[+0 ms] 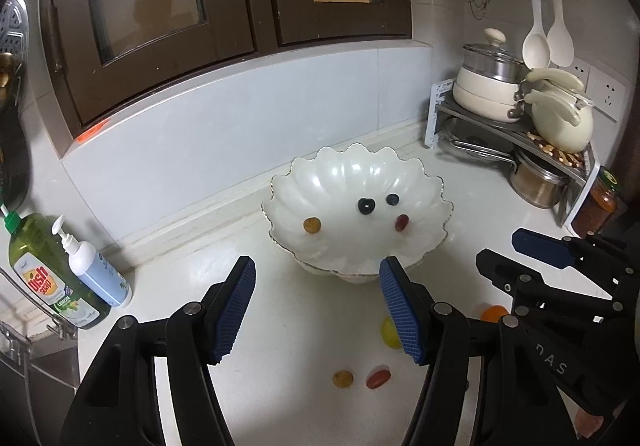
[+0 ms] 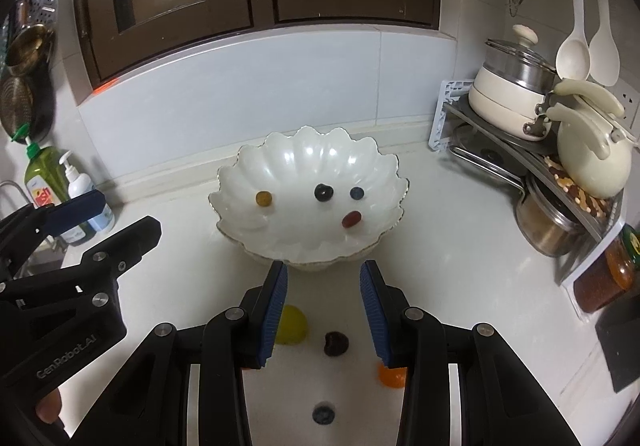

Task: Organize fruits
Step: 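Move the left tool toward a small tan fruit while the right tool approaches a dark plum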

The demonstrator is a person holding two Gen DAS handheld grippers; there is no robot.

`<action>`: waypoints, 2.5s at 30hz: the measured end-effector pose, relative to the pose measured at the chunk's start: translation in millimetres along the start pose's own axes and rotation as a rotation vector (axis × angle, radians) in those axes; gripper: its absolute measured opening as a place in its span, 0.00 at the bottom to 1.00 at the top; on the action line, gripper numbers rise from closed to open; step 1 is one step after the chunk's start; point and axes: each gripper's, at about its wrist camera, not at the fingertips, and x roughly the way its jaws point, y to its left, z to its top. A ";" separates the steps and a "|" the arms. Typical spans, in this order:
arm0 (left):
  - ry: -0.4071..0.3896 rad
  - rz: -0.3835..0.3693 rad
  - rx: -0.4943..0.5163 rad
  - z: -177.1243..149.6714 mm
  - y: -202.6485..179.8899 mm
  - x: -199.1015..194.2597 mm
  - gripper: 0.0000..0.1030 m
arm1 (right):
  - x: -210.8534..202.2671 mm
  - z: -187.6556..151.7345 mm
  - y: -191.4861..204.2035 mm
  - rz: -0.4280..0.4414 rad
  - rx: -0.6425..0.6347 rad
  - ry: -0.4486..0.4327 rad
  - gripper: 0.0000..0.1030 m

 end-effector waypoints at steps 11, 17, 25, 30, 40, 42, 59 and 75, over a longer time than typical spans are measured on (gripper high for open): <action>0.046 -0.041 -0.021 -30.2 -2.6 -9.7 0.62 | -11.3 -23.9 0.0 0.002 0.006 0.015 0.38; 0.074 -0.043 -0.017 -47.5 -5.4 -10.6 0.62 | -13.5 -43.6 -0.3 -0.012 0.020 0.045 0.38; 0.105 -0.059 -0.010 -65.8 -10.0 -11.6 0.62 | -14.4 -61.7 -5.2 -0.018 0.050 0.084 0.38; 0.110 -0.055 0.001 -79.6 -11.4 -13.7 0.62 | -17.6 -71.2 -6.5 -0.038 0.063 0.082 0.38; 0.061 -0.038 0.054 -91.6 -12.9 -21.5 0.62 | -17.7 -91.1 -3.3 -0.049 0.101 0.094 0.38; 0.058 -0.036 0.057 -94.6 -11.6 -20.4 0.62 | -17.6 -95.3 -1.8 -0.058 0.107 0.091 0.38; 0.092 -0.028 0.051 -121.5 5.3 13.7 0.62 | 5.7 -129.6 7.5 -0.134 0.191 0.071 0.38; 0.162 -0.095 0.034 -131.5 10.7 64.4 0.60 | 43.0 -149.9 11.5 -0.178 0.255 0.150 0.38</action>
